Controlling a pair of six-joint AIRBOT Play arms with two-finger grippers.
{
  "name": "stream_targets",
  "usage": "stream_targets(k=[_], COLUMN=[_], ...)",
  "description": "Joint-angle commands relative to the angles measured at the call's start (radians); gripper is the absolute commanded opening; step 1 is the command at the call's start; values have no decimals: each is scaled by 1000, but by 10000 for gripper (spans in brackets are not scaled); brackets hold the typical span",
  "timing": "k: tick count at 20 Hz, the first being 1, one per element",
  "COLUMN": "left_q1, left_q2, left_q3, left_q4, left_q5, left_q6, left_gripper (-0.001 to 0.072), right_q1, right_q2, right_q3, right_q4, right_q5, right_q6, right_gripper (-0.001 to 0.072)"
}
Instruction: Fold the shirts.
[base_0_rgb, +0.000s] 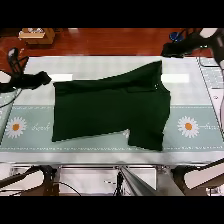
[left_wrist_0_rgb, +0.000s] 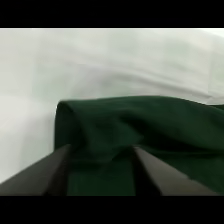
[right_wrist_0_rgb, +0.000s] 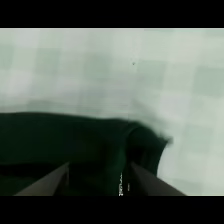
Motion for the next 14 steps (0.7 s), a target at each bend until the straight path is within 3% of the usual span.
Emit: stream_targets(k=[1,4,6,8,10,11,14], left_q1=[97,247,327,371,397,399,396], left_q2=[18,35,82,156,198,201,195], left_q3=[141,181,47,-137,-290,-346,-441], left_q4=[146,235,130,95,92,87,72], left_q5=[-251,-599,-699,-701,-716,-728,-726], left_q6=[16,-126,-68,-23,11,15,55], left_gripper=[555,555,554,555,555,556,556], right_q1=[-41,-85,-134,-211,-288,-319,-379], right_q2=[77,159,183,210,237,248,264], right_q3=[51,39,-56,-213,-378,-442,-552], right_q4=[-81,-318,-333,-140,101,203,320], right_q5=[126,371,436,421,373,355,322], right_q6=[-26,-17,-13,-12,-52,-89,-159], right_gripper=[442,408,408,435,521,527,526])
